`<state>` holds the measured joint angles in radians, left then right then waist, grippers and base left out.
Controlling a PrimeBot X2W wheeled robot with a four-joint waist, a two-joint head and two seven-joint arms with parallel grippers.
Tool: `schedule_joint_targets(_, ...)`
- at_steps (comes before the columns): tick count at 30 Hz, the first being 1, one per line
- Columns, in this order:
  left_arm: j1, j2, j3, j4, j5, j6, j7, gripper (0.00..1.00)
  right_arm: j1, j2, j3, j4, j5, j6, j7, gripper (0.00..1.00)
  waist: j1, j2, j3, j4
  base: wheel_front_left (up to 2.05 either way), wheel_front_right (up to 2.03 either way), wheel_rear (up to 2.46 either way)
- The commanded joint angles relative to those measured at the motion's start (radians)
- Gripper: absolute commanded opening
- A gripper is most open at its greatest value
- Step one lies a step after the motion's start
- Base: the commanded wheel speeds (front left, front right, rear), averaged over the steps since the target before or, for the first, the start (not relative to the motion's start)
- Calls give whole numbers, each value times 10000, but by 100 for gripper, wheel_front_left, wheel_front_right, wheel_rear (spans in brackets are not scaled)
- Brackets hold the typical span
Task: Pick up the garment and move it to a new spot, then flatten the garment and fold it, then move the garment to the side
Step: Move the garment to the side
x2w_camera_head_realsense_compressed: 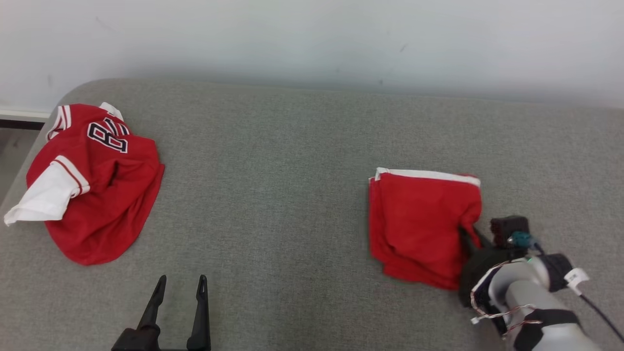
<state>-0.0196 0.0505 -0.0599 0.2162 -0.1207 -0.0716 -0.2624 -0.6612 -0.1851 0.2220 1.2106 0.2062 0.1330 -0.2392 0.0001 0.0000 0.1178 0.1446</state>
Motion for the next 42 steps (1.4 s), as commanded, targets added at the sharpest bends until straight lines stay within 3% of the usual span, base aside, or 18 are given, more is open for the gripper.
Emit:
schedule_joint_targets(1, 36, -5, 7, -49, 0, -26, -15, 100, -133, -304, 96, -2, -38, -45, -69, 0, -1, 0, 76, -115, 0, 0, 0)
schedule_joint_targets(19, -897, -2, -310, -471, -126, -32, -15, 100, -2604, -3471, 2857, -251, -737, -37, 405, 0, -1, 0, 1666, -497, 0, 0, 0)
schedule_joint_targets(34, -1499, -3, -470, -1371, 72, -10, -15, 100, -4591, -6298, 4563, -776, -79, -37, 1130, 0, -1, 0, 2978, -788, 0, 0, 0)
schedule_joint_targets(42, -1759, -2, -355, -1967, 245, -40, -15, 100, -5090, -7279, 5121, -1221, 420, -37, 1462, 0, -1, 0, 3476, -814, 0, 0, 0)
